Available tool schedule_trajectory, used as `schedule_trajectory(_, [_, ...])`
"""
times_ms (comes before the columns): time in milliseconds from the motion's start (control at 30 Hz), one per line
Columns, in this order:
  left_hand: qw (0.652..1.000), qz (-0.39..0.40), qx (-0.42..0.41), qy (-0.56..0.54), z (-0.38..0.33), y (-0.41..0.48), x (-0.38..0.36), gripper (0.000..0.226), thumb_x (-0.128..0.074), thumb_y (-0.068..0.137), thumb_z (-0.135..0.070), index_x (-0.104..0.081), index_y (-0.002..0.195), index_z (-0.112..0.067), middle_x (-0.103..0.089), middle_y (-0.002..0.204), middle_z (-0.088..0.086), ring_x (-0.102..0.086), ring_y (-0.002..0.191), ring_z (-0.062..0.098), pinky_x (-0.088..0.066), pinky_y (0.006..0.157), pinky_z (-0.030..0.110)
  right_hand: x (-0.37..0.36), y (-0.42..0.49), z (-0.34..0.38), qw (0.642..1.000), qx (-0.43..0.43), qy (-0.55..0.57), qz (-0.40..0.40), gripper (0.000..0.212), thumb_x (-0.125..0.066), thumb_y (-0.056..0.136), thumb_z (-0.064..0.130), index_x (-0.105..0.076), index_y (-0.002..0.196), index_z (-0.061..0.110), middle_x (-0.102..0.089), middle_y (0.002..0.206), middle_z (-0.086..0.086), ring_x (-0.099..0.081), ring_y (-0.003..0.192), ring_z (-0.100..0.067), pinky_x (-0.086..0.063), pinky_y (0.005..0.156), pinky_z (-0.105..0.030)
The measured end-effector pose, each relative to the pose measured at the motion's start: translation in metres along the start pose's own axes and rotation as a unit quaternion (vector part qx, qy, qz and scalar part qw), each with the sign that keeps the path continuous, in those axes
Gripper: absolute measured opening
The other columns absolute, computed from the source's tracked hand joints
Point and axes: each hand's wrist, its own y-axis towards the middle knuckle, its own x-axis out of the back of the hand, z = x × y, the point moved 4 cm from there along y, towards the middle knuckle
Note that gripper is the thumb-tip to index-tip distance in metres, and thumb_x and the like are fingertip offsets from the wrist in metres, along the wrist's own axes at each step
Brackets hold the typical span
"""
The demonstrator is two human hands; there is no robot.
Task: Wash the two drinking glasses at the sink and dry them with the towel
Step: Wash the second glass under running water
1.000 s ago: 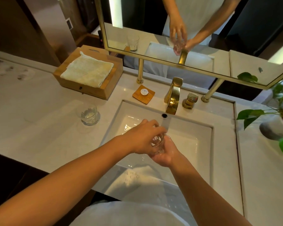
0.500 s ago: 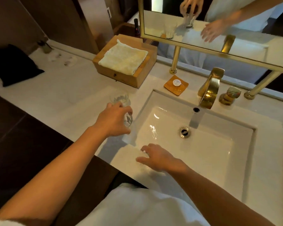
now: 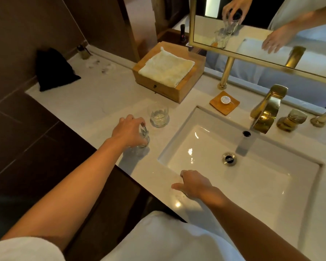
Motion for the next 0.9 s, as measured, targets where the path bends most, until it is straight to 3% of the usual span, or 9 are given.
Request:
schedule_trajectory(133, [1.000, 0.007, -0.002, 0.007, -0.007, 0.000, -0.006, 0.065, -0.077, 0.067, -0.036, -0.053, 0.127, -0.034, -0.046, 0.123, 0.003, -0.042, 0.119, 0.031, -0.048, 0.084, 0.038, -0.003, -0.003, 0.001, 1.000, 0.004, 0.005, -0.015, 0.051, -0.056, 0.090, 0.062, -0.060, 0.111, 0.016, -0.061, 0.113, -0.005, -0.060, 0.106, -0.024, -0.049, 0.087, -0.036])
schedule_trajectory(467, [1.000, 0.006, -0.029, -0.004, -0.013, -0.003, -0.010, 0.068, -0.075, 0.075, -0.044, -0.047, 0.136, -0.034, -0.045, 0.134, 0.006, -0.039, 0.125, 0.032, -0.048, 0.096, 0.042, 0.001, -0.006, -0.002, 0.998, -0.006, 0.047, -0.030, 0.051, -0.064, 0.084, 0.061, -0.066, 0.108, 0.016, -0.065, 0.106, -0.004, -0.063, 0.099, -0.021, -0.048, 0.080, -0.031])
schedule_trajectory(567, [0.997, 0.029, -0.038, -0.059, -0.006, -0.002, -0.005, 0.071, -0.072, 0.081, -0.054, -0.045, 0.141, -0.028, -0.045, 0.139, 0.011, -0.045, 0.128, 0.033, -0.044, 0.104, 0.044, 0.009, -0.004, -0.003, 0.998, -0.003, 0.057, 0.019, 0.050, -0.067, 0.085, 0.055, -0.066, 0.116, 0.016, -0.066, 0.112, -0.006, -0.061, 0.107, -0.023, -0.048, 0.086, -0.033])
schedule_trajectory(667, [0.996, 0.027, -0.040, -0.070, 0.001, 0.000, 0.011, 0.064, -0.062, 0.090, -0.055, -0.046, 0.142, -0.021, -0.047, 0.140, 0.013, -0.050, 0.125, 0.031, -0.044, 0.102, 0.041, 0.034, 0.001, -0.008, 0.997, -0.013, 0.058, 0.048, 0.052, -0.061, 0.093, 0.051, -0.060, 0.127, 0.012, -0.062, 0.129, -0.008, -0.057, 0.118, -0.024, -0.042, 0.093, -0.031])
schedule_trajectory(833, [0.991, -0.046, -0.054, -0.112, 0.001, 0.010, 0.047, 0.033, -0.053, 0.099, -0.040, -0.060, 0.125, -0.021, -0.065, 0.121, 0.003, -0.060, 0.099, 0.021, -0.049, 0.086, 0.034, 0.103, 0.020, -0.004, 0.989, -0.022, 0.120, -0.080, 0.031, -0.056, 0.100, 0.033, -0.064, 0.122, 0.012, -0.066, 0.124, -0.011, -0.060, 0.113, -0.025, -0.043, 0.091, -0.030])
schedule_trajectory(900, [0.988, -0.057, -0.053, -0.130, 0.001, 0.019, 0.057, 0.026, -0.050, 0.100, -0.032, -0.063, 0.119, -0.019, -0.066, 0.116, 0.004, -0.059, 0.098, 0.022, -0.050, 0.086, 0.034, 0.131, 0.028, 0.006, 0.982, -0.018, 0.135, -0.132, 0.026, -0.057, 0.099, 0.029, -0.067, 0.117, 0.013, -0.068, 0.119, -0.011, -0.061, 0.109, -0.025, -0.044, 0.088, -0.030])
